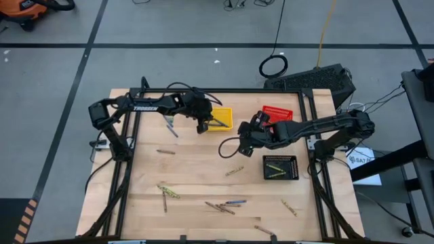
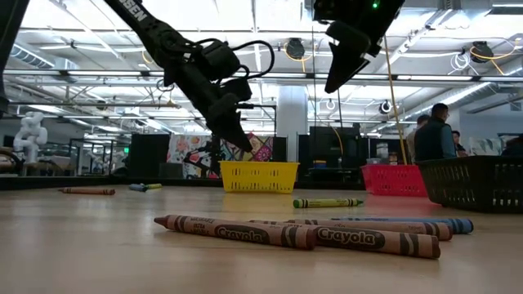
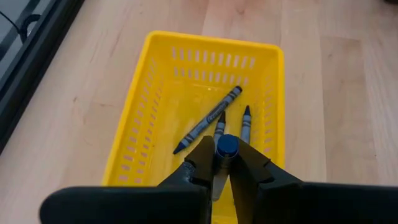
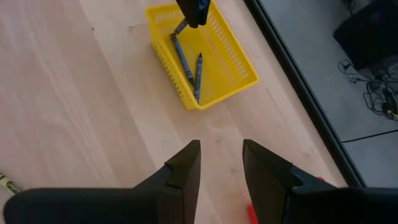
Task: Sort crayons
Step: Put the blue crayon into the yellow bin
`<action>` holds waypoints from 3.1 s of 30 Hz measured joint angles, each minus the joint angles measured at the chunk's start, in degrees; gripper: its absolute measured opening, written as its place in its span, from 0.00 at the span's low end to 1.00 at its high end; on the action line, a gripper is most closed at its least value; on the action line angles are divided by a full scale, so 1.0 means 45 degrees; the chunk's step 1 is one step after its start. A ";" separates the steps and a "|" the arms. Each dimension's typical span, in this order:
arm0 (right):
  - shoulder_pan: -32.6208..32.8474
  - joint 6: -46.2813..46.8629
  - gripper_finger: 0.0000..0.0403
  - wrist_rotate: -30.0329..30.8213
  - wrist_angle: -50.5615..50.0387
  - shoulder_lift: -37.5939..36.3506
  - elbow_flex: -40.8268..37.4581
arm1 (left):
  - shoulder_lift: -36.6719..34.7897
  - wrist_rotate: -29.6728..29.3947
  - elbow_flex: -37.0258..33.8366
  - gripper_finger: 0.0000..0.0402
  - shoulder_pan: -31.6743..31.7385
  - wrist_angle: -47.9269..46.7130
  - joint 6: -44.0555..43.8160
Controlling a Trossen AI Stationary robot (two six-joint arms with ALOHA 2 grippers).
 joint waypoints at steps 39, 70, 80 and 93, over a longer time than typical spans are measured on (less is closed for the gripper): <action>-0.2001 -0.0899 0.27 -0.0005 -0.0447 0.0000 -0.0005 | 0.1236 0.0000 0.0126 0.07 -0.0024 0.0862 0.1527; -0.1957 0.0102 0.27 -0.0744 -0.0309 0.0000 -0.0005 | 0.1212 -0.0400 0.1219 0.07 -0.0417 -0.0321 0.1199; -0.1953 0.0487 0.28 -0.1044 -0.0250 0.0000 -0.0005 | 0.1212 -0.0466 0.1218 0.11 -0.0450 -0.0429 0.1639; -0.1953 0.0463 0.33 -0.1049 -0.0238 0.0000 -0.0005 | 0.1155 -0.1163 0.1213 0.29 -0.0553 -0.0032 0.1911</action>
